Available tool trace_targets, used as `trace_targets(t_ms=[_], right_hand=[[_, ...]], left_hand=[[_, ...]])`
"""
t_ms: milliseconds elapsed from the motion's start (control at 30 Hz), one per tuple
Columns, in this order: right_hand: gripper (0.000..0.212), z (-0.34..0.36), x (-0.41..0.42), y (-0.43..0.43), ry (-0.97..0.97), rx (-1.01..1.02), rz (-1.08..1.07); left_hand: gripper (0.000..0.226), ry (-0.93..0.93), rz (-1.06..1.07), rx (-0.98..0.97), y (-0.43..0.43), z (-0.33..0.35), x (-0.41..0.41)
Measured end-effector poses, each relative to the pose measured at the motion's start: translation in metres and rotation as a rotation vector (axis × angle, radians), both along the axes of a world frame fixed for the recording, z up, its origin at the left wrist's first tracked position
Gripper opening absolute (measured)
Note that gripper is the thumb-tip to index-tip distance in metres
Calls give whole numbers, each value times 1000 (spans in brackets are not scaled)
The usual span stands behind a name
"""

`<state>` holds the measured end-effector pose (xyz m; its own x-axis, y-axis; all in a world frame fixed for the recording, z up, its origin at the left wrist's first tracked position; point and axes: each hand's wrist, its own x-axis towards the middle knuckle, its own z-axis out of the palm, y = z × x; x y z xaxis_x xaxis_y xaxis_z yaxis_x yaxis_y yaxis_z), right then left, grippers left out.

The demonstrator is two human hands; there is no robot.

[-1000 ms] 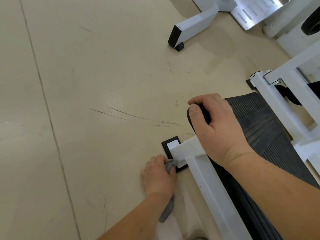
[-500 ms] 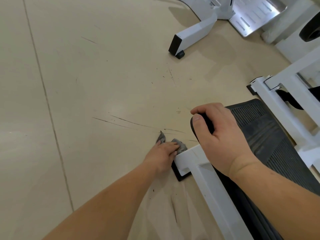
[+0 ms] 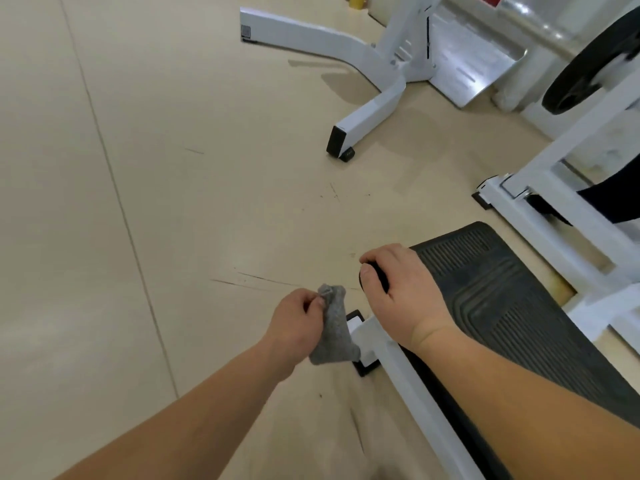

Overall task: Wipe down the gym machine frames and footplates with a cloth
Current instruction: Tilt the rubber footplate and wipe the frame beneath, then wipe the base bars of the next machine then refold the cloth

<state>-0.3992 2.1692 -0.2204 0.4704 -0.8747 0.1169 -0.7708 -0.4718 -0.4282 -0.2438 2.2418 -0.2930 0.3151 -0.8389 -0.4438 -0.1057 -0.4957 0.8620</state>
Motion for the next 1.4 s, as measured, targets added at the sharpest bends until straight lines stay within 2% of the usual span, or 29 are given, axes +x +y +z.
trace_targets(t_ms=[100, 267, 433, 467, 500, 633, 700, 833, 900, 967, 1067, 1167, 1200, 1300, 1400], right_hand=[[27, 1, -1, 0, 33, -47, 12], [31, 10, -1, 0, 92, -35, 50], [52, 80, -9, -20, 415, 299, 161], [54, 104, -10, -25, 382, 373, 113], [54, 132, -8, -28, 248, 481, 7], [41, 269, 8, -41, -529, 1070, -513], [34, 340, 8, -43, -703, 1167, -574], [14, 457, -9, -38, -682, 1042, -586], [20, 506, -29, -44, -735, 1032, -641], [28, 535, -46, -48, -734, 1031, -667], [27, 595, -74, -62, -660, 986, -636], [26, 642, -101, -73, -442, 835, -509], [27, 655, -108, -75, -422, 821, -484], [24, 682, -116, -86, -491, 797, -470], [15, 700, -117, -100, -496, 681, -510]], left_hand=[[23, 48, 60, -7, 1, 35, -1], [23, -23, 84, -3, -16, 94, 5], [18, -126, 65, 47, -24, 182, 7], [18, -124, 68, 45, -25, 204, 6], [18, -119, 66, 44, -27, 228, 4], [17, -3, 48, 17, -41, 342, -12], [15, 47, 30, 0, -47, 402, -22], [11, 194, 34, -6, -57, 515, -47], [10, 277, -5, 19, -68, 567, -63], [23, 307, -94, 43, -69, 602, -78], [36, 274, -179, 11, -81, 657, -97], [24, 176, -147, 0, -97, 693, -102], [20, 163, -142, 6, -101, 704, -103], [15, 170, -147, -4, -115, 730, -105], [8, 150, -120, -6, -138, 749, -106]])
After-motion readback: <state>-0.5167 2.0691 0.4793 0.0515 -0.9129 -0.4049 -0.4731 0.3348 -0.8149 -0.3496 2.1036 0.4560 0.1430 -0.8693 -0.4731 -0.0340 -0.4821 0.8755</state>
